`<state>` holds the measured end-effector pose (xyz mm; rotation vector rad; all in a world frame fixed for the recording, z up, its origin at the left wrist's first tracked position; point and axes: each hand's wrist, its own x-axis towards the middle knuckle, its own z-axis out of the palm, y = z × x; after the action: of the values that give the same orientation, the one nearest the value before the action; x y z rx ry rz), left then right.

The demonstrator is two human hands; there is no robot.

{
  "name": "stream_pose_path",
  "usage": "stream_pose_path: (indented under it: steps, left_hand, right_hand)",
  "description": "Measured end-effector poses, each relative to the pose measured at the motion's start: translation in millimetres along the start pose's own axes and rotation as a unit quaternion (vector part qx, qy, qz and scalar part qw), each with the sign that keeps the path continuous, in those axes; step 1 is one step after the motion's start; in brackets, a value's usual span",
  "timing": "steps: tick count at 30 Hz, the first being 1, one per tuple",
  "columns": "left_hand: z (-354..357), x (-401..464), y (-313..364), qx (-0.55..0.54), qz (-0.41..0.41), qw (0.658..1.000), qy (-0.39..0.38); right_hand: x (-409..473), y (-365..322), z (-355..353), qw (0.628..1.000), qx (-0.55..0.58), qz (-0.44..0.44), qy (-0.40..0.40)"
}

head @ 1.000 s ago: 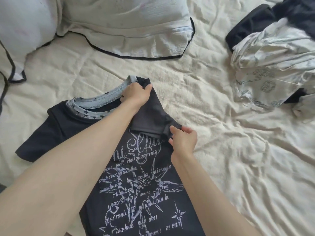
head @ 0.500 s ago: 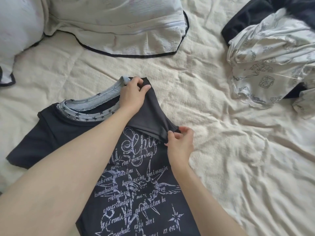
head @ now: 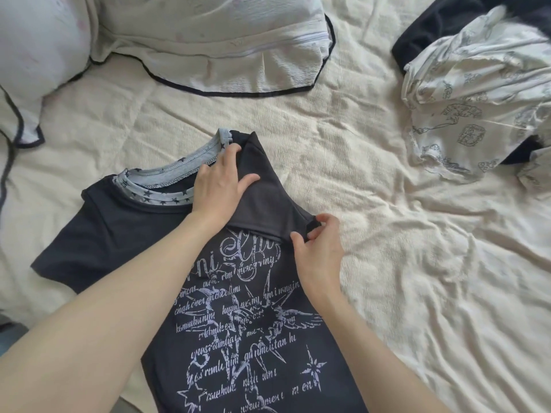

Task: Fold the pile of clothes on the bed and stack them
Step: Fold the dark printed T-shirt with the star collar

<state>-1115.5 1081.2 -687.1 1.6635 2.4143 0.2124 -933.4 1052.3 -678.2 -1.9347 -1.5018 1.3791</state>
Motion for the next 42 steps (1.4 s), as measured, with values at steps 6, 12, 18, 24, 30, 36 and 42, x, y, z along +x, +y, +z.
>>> stream_pose_path:
  steps: [6,12,18,24,30,36,42]
  left_hand:
    - [5,-56,-7,0.094,0.097,0.99,0.042]
    - [13,-114,-29,0.115,0.077,0.983,-0.121]
    - [-12,-166,-28,-0.103,-0.022,0.992,-0.072]
    - [-54,-186,-109,-0.104,-0.174,0.977,0.073]
    - [-81,-175,-207,-0.314,-0.465,0.818,0.128]
    - [-84,-157,-227,-0.401,-0.453,0.79,0.1]
    - [-97,-149,-180,-0.338,-0.301,0.875,0.172]
  right_hand:
    - [-17,10,-2,0.882,-0.333,-0.333,0.009]
    - [-16,28,-8,0.819,-0.471,-0.292,-0.146]
    - [-47,16,13,0.806,-0.478,-0.33,-0.117]
    - [-90,-8,78,0.769,-0.462,-0.388,-0.21]
    - [-113,-22,146,0.752,-0.477,-0.371,-0.261]
    - [-109,-21,159,0.719,-0.541,-0.342,-0.272]
    - [-111,-24,147,0.742,-0.517,-0.327,-0.275]
